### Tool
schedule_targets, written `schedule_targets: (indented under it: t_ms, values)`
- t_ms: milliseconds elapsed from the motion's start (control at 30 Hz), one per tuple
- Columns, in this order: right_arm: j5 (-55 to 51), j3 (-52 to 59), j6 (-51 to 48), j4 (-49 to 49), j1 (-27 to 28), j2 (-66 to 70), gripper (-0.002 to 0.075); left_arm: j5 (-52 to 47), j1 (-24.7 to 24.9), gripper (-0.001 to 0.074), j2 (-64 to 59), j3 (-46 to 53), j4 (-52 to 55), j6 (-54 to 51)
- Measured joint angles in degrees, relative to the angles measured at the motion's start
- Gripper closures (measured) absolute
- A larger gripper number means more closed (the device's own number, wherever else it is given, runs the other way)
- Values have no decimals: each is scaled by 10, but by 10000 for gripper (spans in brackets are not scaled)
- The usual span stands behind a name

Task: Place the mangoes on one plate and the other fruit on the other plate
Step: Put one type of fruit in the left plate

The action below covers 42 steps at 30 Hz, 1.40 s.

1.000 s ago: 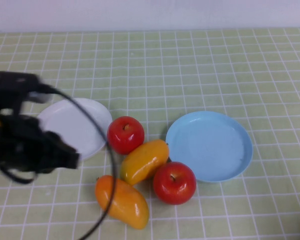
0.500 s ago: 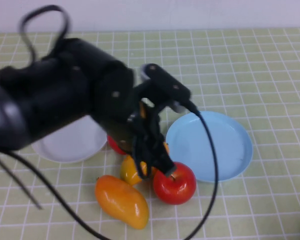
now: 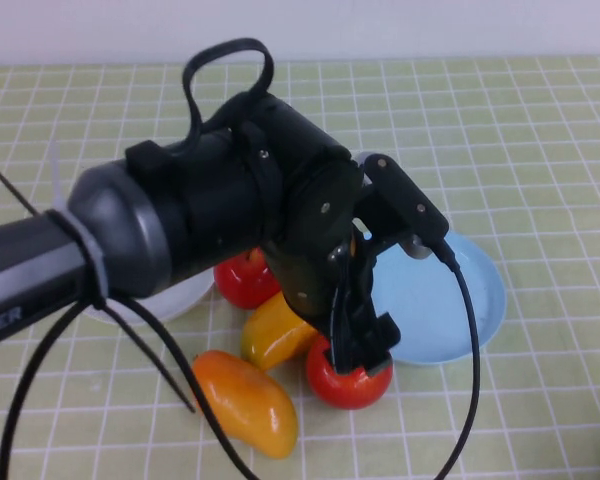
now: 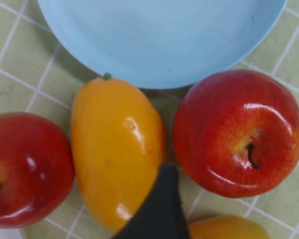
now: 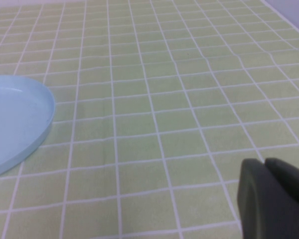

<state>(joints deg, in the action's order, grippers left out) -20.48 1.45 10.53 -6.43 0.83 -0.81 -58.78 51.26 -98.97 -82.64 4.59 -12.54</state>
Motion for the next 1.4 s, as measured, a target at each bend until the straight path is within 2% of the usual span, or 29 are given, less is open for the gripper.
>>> schedule_targets:
  t_ms: [67, 133, 867, 1400]
  values:
    - [0, 0, 0, 0, 0, 0, 743, 0, 0, 87, -7, 0, -4, 2]
    - [0, 0, 0, 0, 0, 0, 743, 2, 0, 68, -13, 0, -7, 4]
    - [0, 0, 0, 0, 0, 0, 743, 9, 0, 66, -42, -1, -30, -265]
    - [0, 0, 0, 0, 0, 0, 743, 34, 0, 66, -89, -1, -37, -295]
